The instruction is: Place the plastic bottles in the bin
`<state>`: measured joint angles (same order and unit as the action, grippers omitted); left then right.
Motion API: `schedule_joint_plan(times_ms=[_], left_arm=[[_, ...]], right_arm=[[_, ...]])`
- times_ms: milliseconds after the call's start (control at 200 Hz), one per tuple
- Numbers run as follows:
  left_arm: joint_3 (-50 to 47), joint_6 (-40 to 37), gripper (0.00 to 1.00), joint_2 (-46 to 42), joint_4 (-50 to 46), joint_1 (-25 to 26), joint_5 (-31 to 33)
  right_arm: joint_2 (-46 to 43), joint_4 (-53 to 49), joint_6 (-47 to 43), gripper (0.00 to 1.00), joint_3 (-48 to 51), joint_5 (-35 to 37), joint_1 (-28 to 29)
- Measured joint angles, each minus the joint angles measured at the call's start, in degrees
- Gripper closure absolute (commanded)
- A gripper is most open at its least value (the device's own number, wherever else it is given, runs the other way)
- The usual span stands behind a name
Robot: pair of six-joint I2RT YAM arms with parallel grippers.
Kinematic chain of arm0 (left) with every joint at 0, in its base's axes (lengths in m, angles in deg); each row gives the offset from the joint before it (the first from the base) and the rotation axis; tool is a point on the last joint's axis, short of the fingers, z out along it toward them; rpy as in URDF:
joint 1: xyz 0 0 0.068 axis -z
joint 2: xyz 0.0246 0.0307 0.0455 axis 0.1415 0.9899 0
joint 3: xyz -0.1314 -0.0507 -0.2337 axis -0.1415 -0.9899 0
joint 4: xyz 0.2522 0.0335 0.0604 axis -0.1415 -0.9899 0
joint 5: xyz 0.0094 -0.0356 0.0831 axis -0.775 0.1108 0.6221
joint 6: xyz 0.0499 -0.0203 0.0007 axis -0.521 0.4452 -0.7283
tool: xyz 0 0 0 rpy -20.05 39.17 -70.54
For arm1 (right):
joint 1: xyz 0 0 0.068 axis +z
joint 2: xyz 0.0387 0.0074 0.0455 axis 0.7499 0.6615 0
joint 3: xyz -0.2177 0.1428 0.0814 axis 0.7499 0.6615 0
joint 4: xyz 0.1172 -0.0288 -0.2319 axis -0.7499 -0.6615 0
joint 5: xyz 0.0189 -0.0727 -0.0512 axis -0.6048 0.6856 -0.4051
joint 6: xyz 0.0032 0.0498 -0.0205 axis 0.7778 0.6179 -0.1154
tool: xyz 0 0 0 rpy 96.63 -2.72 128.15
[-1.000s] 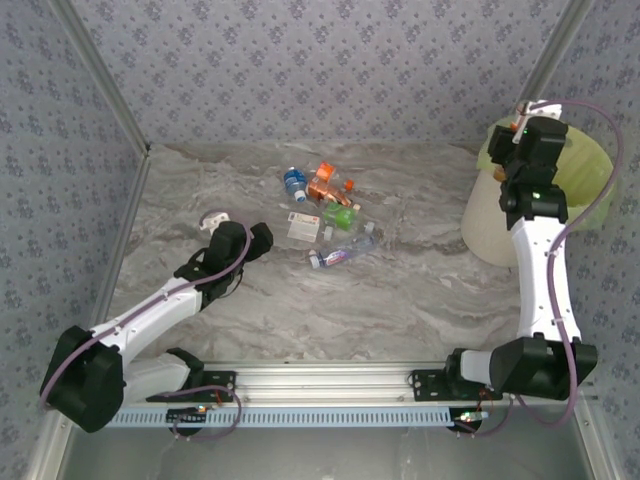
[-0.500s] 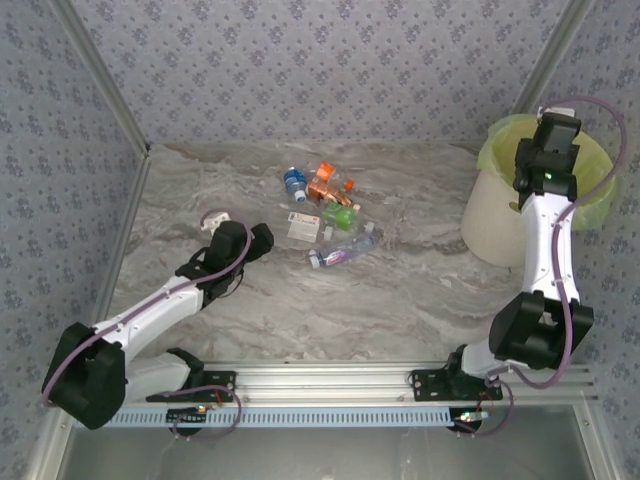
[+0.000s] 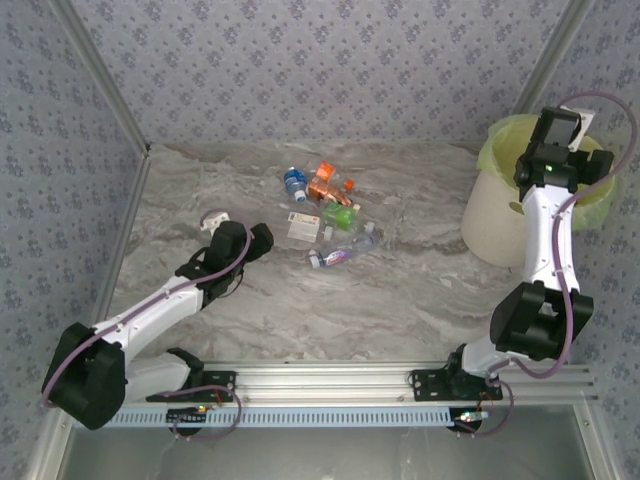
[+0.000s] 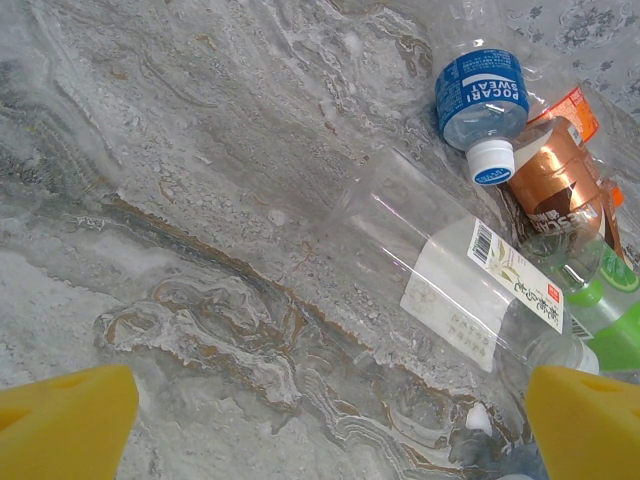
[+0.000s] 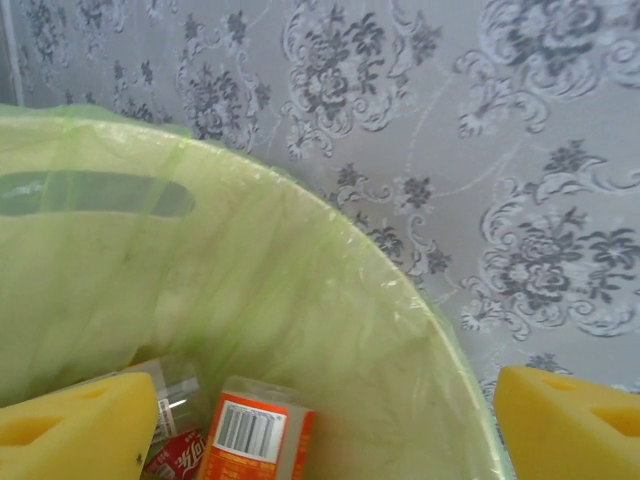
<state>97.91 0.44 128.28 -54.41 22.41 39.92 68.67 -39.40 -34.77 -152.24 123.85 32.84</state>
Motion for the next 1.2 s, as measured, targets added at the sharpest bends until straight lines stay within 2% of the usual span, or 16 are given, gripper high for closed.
schedule_joint_plan(times_ms=[125,190,250,410,560,695,969,1084,1204], left_arm=[[0.0,0.0,0.01,0.0,0.0,-0.1,0.0],[0.0,0.0,0.01,0.0,0.0,-0.2,0.0],[0.0,0.0,0.01,0.0,0.0,-0.2,-0.2],[1.1,0.0,0.0,1.4,-0.2,-0.4,-1.7],[3.1,-0.4,0.01,3.3,-0.5,-0.6,-3.4],[4.6,-0.6,0.01,4.6,-1.5,-0.9,-4.1],[4.9,-0.3,0.0,4.7,-3.5,-1.5,-4.0],[4.9,0.0,0.01,3.8,-4.5,-1.7,-3.8],[4.4,0.1,0.01,1.4,-5.2,-2.2,-3.3]], right_arm=[[-0.1,-0.5,0.8,0.07,-0.8,-0.2,1.0],[-0.6,-1.1,1.6,0.01,-0.8,-1.6,1.9],[-1.6,-1.8,2.8,0.0,-0.8,-3.8,2.9],[-5.5,-3.3,6.1,0.0,-0.7,-12.3,6.6],[-8.6,-2.6,5.3,0.0,0.6,-24.0,12.7],[-8.2,-2.6,-1.9,0.0,2.1,-36.0,18.5],[2.3,-11.0,-27.2,0.0,4.6,-57.2,30.6],[6.2,-13.5,-35.1,0.0,6.9,-62.8,32.8],[9.4,-14.9,-41.3,0.0,7.4,-63.8,35.6]])
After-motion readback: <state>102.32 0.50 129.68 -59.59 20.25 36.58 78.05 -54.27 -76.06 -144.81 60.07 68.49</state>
